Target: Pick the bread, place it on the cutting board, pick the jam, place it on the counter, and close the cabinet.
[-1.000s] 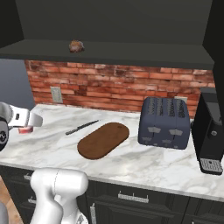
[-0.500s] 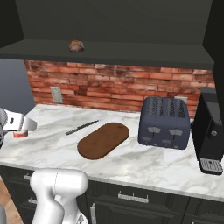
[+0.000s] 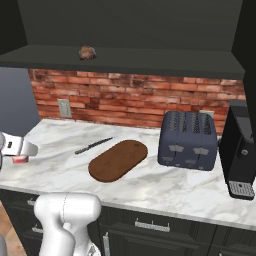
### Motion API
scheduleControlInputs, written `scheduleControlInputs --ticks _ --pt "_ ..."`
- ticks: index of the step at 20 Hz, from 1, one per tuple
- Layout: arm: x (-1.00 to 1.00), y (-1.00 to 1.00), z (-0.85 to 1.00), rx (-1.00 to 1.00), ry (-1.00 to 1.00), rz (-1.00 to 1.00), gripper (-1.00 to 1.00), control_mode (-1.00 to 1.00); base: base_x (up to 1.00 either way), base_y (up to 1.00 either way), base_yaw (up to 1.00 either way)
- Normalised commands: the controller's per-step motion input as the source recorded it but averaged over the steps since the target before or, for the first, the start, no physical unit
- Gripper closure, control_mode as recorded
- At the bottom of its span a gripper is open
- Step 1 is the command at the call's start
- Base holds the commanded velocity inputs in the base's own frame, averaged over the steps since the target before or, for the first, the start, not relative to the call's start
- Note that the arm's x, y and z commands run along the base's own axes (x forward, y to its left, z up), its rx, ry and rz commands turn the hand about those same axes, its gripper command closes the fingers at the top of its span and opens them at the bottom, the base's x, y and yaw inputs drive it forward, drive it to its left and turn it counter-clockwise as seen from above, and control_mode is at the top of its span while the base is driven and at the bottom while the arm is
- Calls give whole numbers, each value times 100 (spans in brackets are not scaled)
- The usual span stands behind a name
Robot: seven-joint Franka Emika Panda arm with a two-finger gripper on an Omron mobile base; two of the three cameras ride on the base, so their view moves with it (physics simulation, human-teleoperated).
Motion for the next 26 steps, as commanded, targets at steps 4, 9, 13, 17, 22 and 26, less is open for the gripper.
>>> scheduleControlInputs --ticks 4,9,13,17,22,26 --pt "25 15 -32 0 0 0 100 -100 0 0 0" --pt "33 6 -27 0 0 0 100 -100 0 0 0" --pt "44 0 -22 0 -2 0 100 -100 0 0 0" --pt "45 0 -22 0 -4 0 100 -100 0 0 0" --pt "40 0 -23 0 -5 0 100 -100 0 0 0" --pt "25 0 -20 0 -1 0 100 -100 0 0 0"
